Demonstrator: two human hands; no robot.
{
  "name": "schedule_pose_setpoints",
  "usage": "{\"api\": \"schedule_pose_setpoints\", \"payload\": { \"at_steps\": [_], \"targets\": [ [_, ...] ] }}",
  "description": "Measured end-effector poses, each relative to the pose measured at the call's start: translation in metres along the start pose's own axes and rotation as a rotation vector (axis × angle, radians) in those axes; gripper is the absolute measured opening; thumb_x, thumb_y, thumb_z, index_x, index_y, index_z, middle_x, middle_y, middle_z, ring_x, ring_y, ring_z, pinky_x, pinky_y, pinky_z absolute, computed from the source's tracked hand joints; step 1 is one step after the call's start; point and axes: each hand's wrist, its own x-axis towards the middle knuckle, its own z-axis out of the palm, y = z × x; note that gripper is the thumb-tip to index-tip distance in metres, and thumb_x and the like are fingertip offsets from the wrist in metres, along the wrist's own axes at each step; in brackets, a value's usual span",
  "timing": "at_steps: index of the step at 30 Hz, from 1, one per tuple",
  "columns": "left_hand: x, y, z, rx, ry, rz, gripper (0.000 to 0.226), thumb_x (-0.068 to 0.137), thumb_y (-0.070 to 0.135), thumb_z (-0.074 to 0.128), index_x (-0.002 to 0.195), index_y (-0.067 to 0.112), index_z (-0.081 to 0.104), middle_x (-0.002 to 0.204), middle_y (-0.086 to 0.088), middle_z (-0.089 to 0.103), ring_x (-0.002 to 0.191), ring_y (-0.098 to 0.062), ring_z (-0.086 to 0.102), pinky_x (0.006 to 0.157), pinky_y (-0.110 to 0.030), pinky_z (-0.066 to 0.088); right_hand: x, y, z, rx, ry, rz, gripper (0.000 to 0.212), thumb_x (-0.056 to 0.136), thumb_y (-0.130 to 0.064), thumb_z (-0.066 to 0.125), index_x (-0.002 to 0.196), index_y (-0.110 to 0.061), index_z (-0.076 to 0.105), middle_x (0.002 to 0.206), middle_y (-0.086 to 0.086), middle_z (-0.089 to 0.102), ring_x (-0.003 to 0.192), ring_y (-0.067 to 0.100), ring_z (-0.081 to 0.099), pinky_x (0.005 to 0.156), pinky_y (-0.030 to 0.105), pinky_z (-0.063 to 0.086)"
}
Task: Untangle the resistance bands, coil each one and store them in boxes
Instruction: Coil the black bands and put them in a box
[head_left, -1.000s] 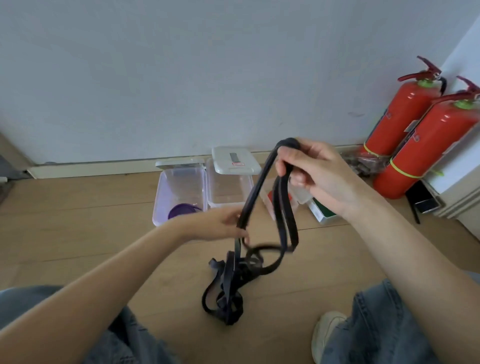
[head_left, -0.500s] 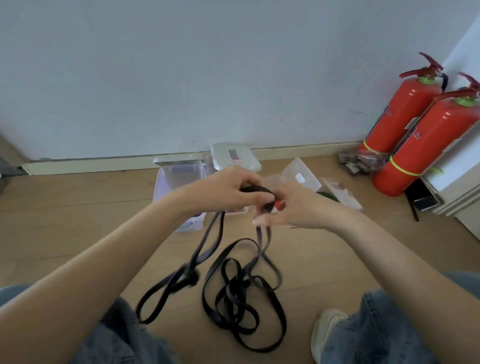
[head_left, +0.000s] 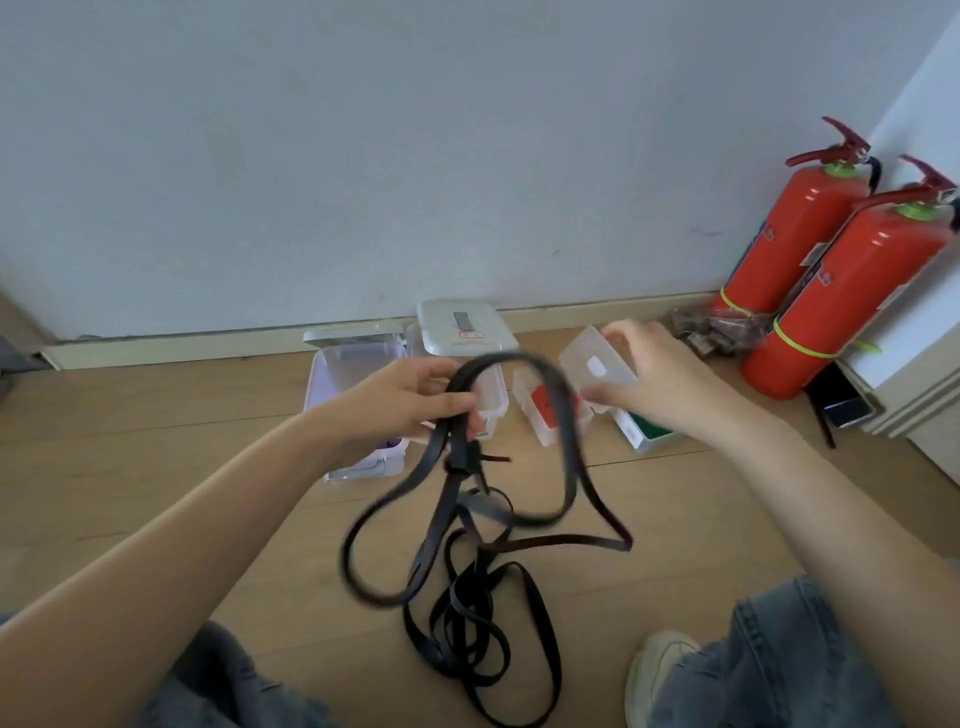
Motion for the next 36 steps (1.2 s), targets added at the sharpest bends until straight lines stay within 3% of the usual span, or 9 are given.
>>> {"api": "schedule_pose_setpoints", "payload": {
  "at_steps": [3, 5, 11, 14, 18, 21, 24, 29, 36],
  "targets": [
    [0.001, 0.011, 0.011, -0.152, -0.010, 0.003, 0.012, 0.090, 0.011, 0.053, 0.095, 0.009, 0.064, 0.076, -0.001, 0.072, 0.073, -0.012, 0.069, 0.065, -0.020, 0.054, -0.017, -0.024, 0.014, 0.244, -0.274, -0.175, 0.051, 0.071, -0.058, 0.066, 0.113, -0.033, 0.052, 0.108, -0.024, 0.052, 0.102, -0.001, 0.055, 0.078, 0.011, 0.040],
    [0.001, 0.015, 0.015, -0.209, -0.014, 0.012, 0.015, 0.084, 0.017, 0.058, 0.093, 0.008, 0.065, 0.076, -0.003, 0.072, 0.072, -0.013, 0.069, 0.064, -0.021, 0.054, -0.027, -0.036, 0.024, 0.405, -0.534, -0.195, 0.035, 0.074, -0.055, 0.066, 0.104, -0.042, 0.055, 0.106, -0.022, 0.061, 0.102, -0.006, 0.057, 0.086, 0.015, 0.041],
    [-0.003, 0.014, 0.014, -0.339, 0.119, 0.048, 0.012, 0.092, 0.012, 0.053, 0.092, 0.007, 0.064, 0.084, -0.007, 0.073, 0.081, -0.017, 0.071, 0.067, -0.022, 0.055, -0.031, -0.032, 0.022, 0.807, -0.637, -0.019, 0.022, 0.082, -0.013, 0.069, 0.102, -0.010, 0.061, 0.100, 0.012, 0.063, 0.082, 0.026, 0.070, 0.065, 0.024, 0.054],
    [-0.005, 0.009, 0.013, -0.265, 0.099, -0.087, 0.015, 0.093, 0.014, 0.052, 0.095, 0.007, 0.066, 0.091, -0.010, 0.074, 0.086, -0.019, 0.071, 0.066, -0.021, 0.056, -0.025, -0.031, 0.012, 0.679, -0.319, -0.011, 0.006, 0.085, -0.011, 0.065, 0.090, -0.011, 0.062, 0.077, 0.003, 0.067, 0.063, 0.016, 0.066, 0.053, 0.021, 0.048],
    [-0.011, -0.001, 0.011, 0.531, -0.093, -0.430, 0.028, 0.094, 0.029, 0.051, 0.101, 0.006, 0.065, 0.105, -0.010, 0.069, 0.102, -0.022, 0.064, 0.091, -0.031, 0.051, -0.019, -0.025, -0.012, 0.274, 0.216, -0.179, 0.013, 0.082, -0.013, 0.068, 0.077, -0.021, 0.059, 0.072, -0.010, 0.062, 0.070, 0.010, 0.061, 0.065, 0.020, 0.046],
    [-0.008, 0.006, 0.010, 0.884, -0.076, -0.385, 0.036, 0.091, 0.043, 0.052, 0.109, 0.013, 0.061, 0.125, -0.005, 0.059, 0.113, -0.016, 0.054, 0.094, -0.026, 0.041, -0.027, -0.036, -0.006, 0.183, 0.082, -0.352, 0.018, 0.083, -0.013, 0.067, 0.077, -0.027, 0.057, 0.076, -0.014, 0.061, 0.072, 0.003, 0.057, 0.067, 0.014, 0.043],
    [-0.003, 0.015, 0.012, 0.658, -0.072, -0.094, 0.065, 0.081, 0.045, 0.065, 0.137, 0.024, 0.040, 0.142, 0.009, 0.044, 0.128, -0.006, 0.042, 0.102, -0.020, 0.035, -0.032, -0.047, 0.004, 0.172, -0.019, -0.470, 0.016, 0.081, -0.008, 0.068, 0.081, -0.021, 0.059, 0.079, -0.013, 0.060, 0.075, 0.002, 0.054, 0.066, 0.011, 0.040],
    [0.003, 0.018, 0.047, 0.280, 0.018, 0.233, 0.007, 0.091, 0.020, 0.056, 0.089, 0.017, 0.062, 0.079, 0.000, 0.071, 0.081, -0.013, 0.068, 0.074, -0.021, 0.052, -0.034, -0.053, -0.002, 0.485, 0.016, -0.480, 0.014, 0.081, -0.008, 0.068, 0.081, -0.020, 0.060, 0.088, -0.001, 0.066, 0.080, 0.014, 0.062, 0.076, 0.027, 0.050],
    [0.003, 0.015, 0.031, 0.804, 0.473, 0.497, 0.038, 0.080, 0.050, 0.057, 0.074, 0.013, 0.047, 0.051, 0.006, 0.046, 0.048, -0.011, 0.047, 0.049, -0.023, 0.036, -0.030, -0.042, -0.015, 0.611, 0.137, -0.426, 0.019, 0.082, -0.002, 0.065, 0.081, -0.021, 0.060, 0.090, 0.005, 0.067, 0.083, 0.021, 0.066, 0.086, 0.049, 0.051]
  ]
}}
